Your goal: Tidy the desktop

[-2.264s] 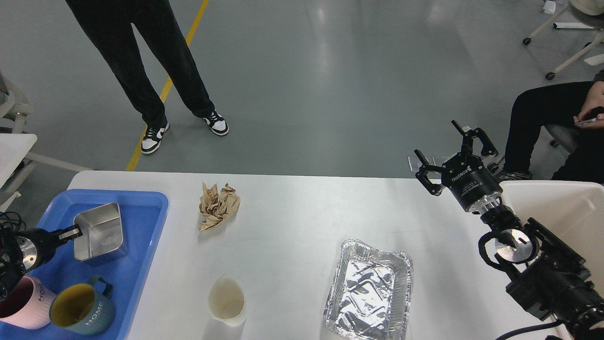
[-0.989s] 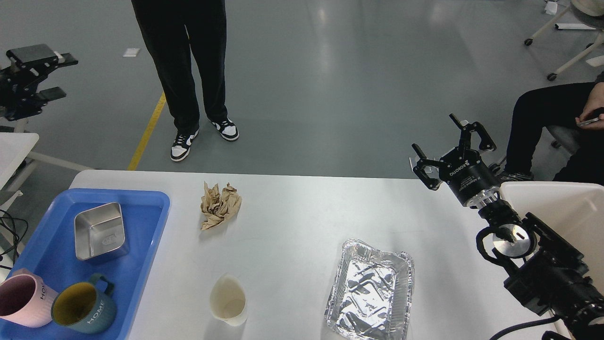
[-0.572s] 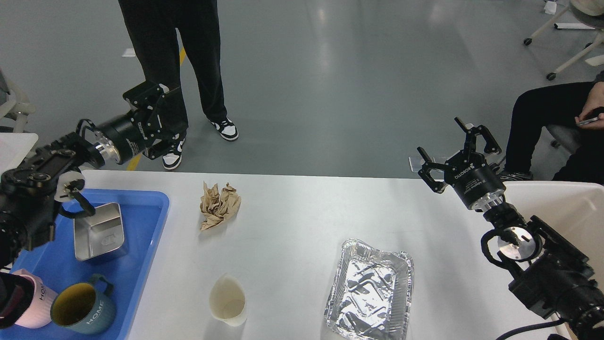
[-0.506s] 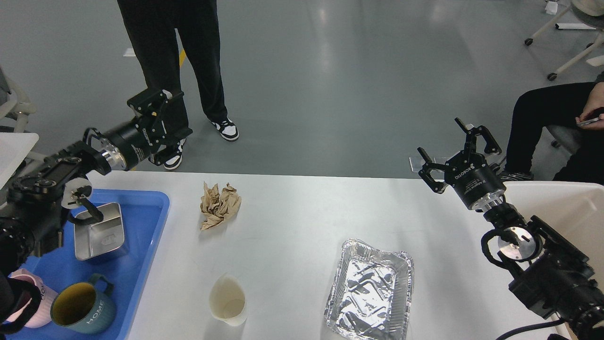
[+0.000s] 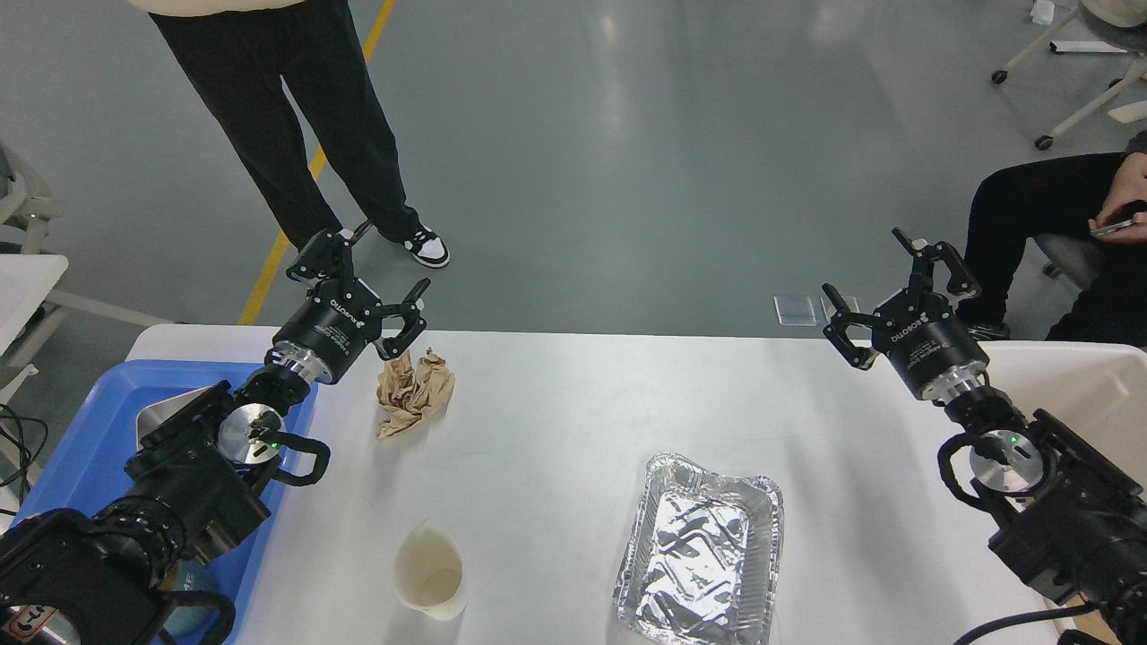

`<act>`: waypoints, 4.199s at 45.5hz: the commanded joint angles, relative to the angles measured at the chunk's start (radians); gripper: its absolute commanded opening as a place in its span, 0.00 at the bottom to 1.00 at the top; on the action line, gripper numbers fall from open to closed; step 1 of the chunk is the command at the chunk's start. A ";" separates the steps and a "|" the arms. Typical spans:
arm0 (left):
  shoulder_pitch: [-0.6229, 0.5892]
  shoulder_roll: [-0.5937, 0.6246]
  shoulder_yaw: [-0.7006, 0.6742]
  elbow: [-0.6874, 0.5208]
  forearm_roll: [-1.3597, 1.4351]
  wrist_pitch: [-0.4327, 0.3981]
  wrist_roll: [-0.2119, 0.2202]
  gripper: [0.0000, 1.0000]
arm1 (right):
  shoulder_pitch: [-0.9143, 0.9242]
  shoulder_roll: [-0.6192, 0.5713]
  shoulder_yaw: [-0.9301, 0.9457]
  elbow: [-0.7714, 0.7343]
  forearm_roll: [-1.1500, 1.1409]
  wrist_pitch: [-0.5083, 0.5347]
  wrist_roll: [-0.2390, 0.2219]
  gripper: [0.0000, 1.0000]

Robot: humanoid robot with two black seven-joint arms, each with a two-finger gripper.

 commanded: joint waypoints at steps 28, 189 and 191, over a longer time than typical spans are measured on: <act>0.010 -0.058 0.013 0.000 0.011 0.014 -0.021 0.96 | -0.220 -0.849 -0.290 0.709 -0.290 -0.016 -0.122 1.00; 0.165 -0.067 0.036 0.000 0.015 0.032 -0.064 0.96 | 0.331 0.027 -0.974 0.258 -1.752 -0.101 -0.027 0.00; 0.170 -0.062 0.036 0.000 0.015 0.032 -0.064 0.96 | 0.331 0.014 -0.974 0.258 -1.730 -0.100 -0.030 0.00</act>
